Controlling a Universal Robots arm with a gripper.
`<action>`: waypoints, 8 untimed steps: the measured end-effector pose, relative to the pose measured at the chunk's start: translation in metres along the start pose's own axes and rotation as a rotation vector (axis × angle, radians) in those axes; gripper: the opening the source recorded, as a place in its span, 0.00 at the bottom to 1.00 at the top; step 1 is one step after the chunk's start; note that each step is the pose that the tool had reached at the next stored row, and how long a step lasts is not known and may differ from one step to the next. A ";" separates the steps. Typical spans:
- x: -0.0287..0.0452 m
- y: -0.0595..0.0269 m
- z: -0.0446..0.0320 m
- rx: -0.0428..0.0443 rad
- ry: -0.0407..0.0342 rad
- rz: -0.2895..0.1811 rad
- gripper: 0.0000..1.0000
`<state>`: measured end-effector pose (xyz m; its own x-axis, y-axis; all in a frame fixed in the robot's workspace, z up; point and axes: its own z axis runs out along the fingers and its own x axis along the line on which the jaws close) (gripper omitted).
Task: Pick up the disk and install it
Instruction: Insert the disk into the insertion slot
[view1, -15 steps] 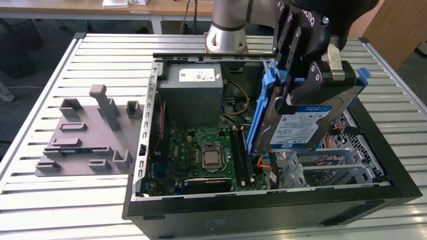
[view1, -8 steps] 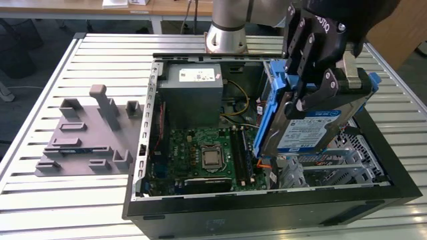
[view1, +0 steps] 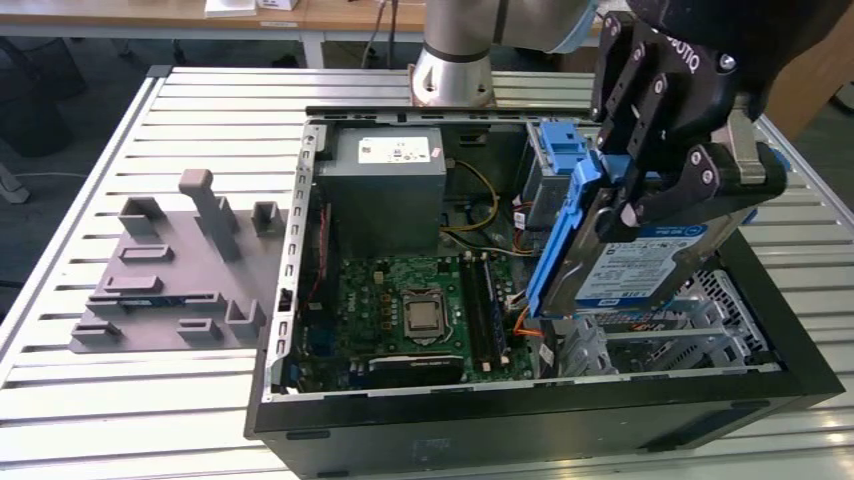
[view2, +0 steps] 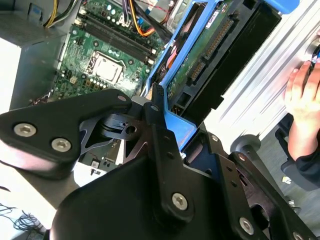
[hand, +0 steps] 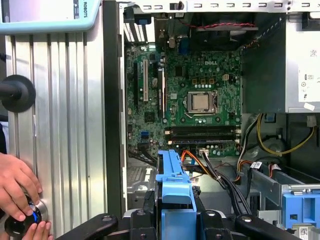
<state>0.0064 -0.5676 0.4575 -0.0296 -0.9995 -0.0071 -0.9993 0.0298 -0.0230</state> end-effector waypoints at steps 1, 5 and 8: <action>0.0001 -0.0018 0.0002 0.0000 0.0001 0.000 0.36; 0.0004 -0.0080 0.0015 0.0000 -0.0001 0.000 0.36; 0.0005 -0.0123 0.0026 0.0000 -0.0002 0.000 0.36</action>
<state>0.0187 -0.5684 0.4551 -0.0296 -0.9995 -0.0074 -0.9993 0.0298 -0.0230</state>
